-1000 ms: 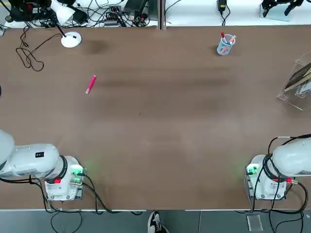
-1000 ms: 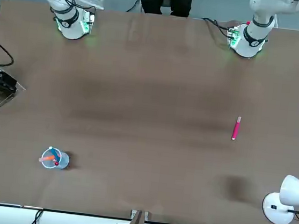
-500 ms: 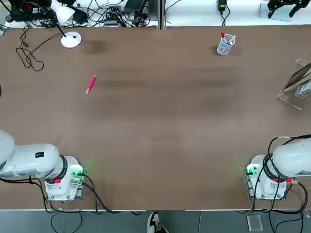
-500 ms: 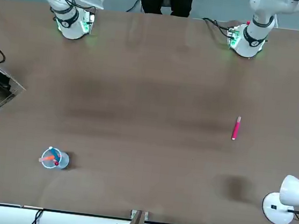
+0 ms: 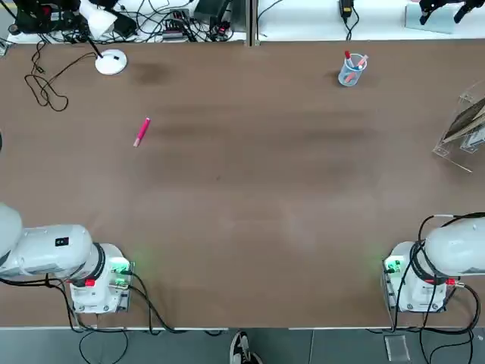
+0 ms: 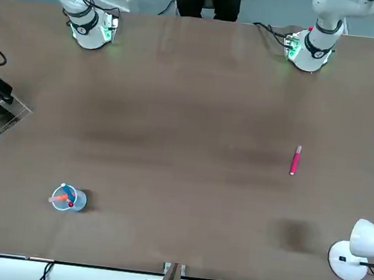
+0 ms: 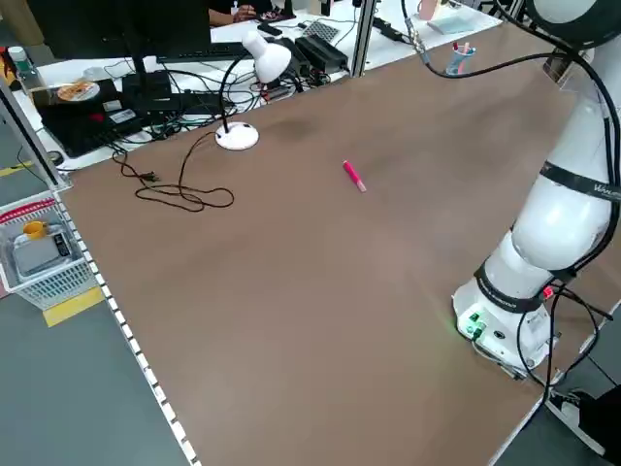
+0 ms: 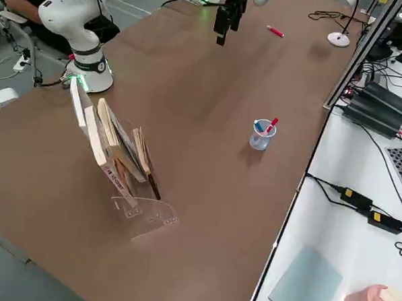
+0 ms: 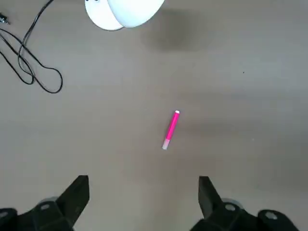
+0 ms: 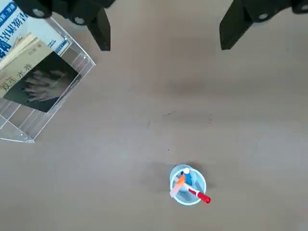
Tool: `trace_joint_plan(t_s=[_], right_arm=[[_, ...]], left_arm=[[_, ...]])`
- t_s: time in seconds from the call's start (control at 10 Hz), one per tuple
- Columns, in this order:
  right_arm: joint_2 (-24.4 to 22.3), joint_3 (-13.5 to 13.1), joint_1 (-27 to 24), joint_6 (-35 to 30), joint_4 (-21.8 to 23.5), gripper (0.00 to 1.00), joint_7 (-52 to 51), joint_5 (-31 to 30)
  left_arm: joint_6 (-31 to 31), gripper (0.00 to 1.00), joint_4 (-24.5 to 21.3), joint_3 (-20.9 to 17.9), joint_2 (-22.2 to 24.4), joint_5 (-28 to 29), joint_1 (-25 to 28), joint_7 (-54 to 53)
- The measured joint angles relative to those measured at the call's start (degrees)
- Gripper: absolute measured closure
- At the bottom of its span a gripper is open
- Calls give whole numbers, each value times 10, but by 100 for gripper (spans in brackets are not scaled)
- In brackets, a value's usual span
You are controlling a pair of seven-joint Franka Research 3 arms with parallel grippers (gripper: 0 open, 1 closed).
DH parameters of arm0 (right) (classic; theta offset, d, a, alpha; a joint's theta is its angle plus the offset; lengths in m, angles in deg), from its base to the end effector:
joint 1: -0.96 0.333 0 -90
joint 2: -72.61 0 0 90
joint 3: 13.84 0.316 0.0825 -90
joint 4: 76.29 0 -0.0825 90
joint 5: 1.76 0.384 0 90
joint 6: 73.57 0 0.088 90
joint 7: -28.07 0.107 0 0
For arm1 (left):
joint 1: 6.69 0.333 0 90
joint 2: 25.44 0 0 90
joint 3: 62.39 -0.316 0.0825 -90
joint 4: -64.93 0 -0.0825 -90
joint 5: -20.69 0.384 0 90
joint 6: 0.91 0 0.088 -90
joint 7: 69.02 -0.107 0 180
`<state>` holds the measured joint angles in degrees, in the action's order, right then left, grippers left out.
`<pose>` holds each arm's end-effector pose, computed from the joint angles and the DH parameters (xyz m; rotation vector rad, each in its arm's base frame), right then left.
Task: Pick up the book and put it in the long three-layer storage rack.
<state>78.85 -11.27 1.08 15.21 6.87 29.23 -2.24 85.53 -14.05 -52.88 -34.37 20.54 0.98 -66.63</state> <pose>0.5857 0.0251 0.6168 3.1374 0.0413 -0.0166 0.5959 -0.0109 0.6208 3.1139 0.0173 -0.0382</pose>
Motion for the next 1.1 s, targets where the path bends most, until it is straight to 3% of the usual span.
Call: trace_joint_plan(t_s=[1.1], right_arm=[[-8, 0, 6, -20, 1, 0, 4, 0]], left_arm=[[0, 0, 1, 2, 0, 0, -1, 0]])
